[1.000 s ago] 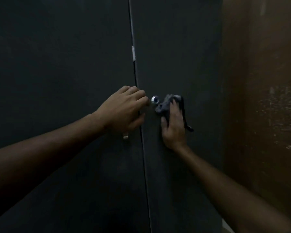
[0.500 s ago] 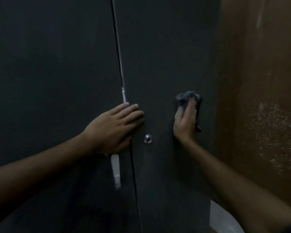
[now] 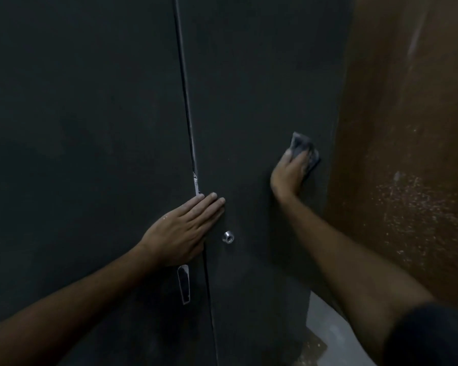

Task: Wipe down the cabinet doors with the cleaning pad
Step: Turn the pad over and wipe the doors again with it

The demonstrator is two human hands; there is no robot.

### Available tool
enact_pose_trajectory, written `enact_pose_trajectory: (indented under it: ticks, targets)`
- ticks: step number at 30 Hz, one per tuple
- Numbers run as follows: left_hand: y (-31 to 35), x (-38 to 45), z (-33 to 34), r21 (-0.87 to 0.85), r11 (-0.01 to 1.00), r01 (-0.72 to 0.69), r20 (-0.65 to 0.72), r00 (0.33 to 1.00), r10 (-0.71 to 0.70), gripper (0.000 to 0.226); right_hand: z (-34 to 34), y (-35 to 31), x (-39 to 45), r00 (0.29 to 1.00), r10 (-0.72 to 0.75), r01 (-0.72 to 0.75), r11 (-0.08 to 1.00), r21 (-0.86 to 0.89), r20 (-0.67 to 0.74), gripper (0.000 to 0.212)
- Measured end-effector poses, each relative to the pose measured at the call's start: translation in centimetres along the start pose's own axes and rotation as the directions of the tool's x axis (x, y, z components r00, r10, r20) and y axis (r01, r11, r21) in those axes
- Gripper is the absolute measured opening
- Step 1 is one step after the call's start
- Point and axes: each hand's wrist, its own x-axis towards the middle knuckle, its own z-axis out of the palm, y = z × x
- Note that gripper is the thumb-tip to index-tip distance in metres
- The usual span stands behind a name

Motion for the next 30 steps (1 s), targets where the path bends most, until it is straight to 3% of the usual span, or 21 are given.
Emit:
enact_pose_trajectory:
  ticks: [1,3,6,8,9,11,13,15,17,19,21,25,27,28,30]
  targets:
    - [0.0,0.0,-0.2,-0.012,1.000,-0.003,0.020,1.000,0.003,0.077,0.6,-2.6,1.3,0.999,0.006,-0.006,1.000,0.007,-0.031,0.058]
    - [-0.2,0.2,-0.8,-0.037,0.999,0.000,0.042,0.999,0.001,0.075,2.2,-6.3,-1.0,0.975,-0.219,0.220,0.975,0.033,-0.027,0.059]
    - [-0.4,0.4,-2.6,-0.089,0.996,-0.004,0.079,0.997,0.011,0.070,1.6,-2.9,-10.9,0.821,-0.517,0.527,0.849,0.025,0.241,0.068]
    - [-1.0,0.4,-3.9,-0.139,0.990,0.012,0.089,0.996,0.000,0.068,-0.2,1.5,-11.7,0.761,-0.553,0.600,0.798,-0.045,0.340,0.074]
    - [-1.5,0.3,-4.5,-0.154,0.988,0.016,0.085,0.996,-0.002,0.065,-0.5,2.5,-10.4,0.804,-0.493,0.539,0.840,-0.056,0.333,0.072]
    - [-2.7,0.2,-5.8,-0.166,0.985,0.038,0.071,0.997,-0.027,0.061,-0.1,0.6,-7.6,0.949,-0.223,0.236,0.971,-0.034,0.223,0.065]
    - [-3.8,-0.2,-7.0,-0.195,0.975,0.102,0.073,0.993,-0.089,0.060,1.5,-3.7,-7.4,0.993,-0.045,0.039,0.998,0.056,0.111,0.063]
    - [-4.9,-0.8,-7.9,-0.222,0.961,0.163,0.078,0.986,-0.149,0.061,3.0,-6.5,-11.9,0.989,-0.094,0.087,0.994,0.065,0.116,0.065]
    - [-5.9,-1.6,-8.6,-0.242,0.954,0.178,0.075,0.983,-0.164,0.059,3.4,-7.4,-19.4,0.961,-0.097,0.094,0.995,0.024,0.259,0.072]
    - [-6.8,-2.5,-9.5,-0.239,0.959,0.150,0.075,0.988,-0.136,0.057,3.1,-7.5,-25.7,0.926,-0.060,0.103,0.990,-0.099,0.373,0.083]
    - [-8.0,-3.4,-10.5,-0.226,0.969,0.104,0.113,0.990,-0.080,0.058,3.1,-7.7,-26.5,0.912,-0.019,0.082,0.987,-0.135,0.409,0.084]
    - [-10.9,-5.6,-12.6,-0.187,0.981,0.049,0.192,0.981,-0.012,0.061,2.5,-9.7,-20.8,0.963,0.190,-0.201,0.979,0.038,0.190,0.070]
    - [-12.2,-6.6,-13.5,-0.171,0.985,0.036,0.215,0.977,0.001,0.062,3.3,-12.1,-21.5,0.943,0.324,-0.330,0.941,0.076,0.079,0.062]
    - [-12.6,-7.1,-14.0,-0.161,0.986,0.038,0.233,0.973,0.001,0.062,3.9,-14.0,-23.4,0.930,0.362,-0.366,0.928,0.066,0.064,0.064]
    - [-13.6,-8.0,-15.0,-0.147,0.988,0.039,0.267,0.964,0.002,0.063,4.8,-17.0,-29.3,0.926,0.331,-0.336,0.942,-0.002,0.182,0.076]
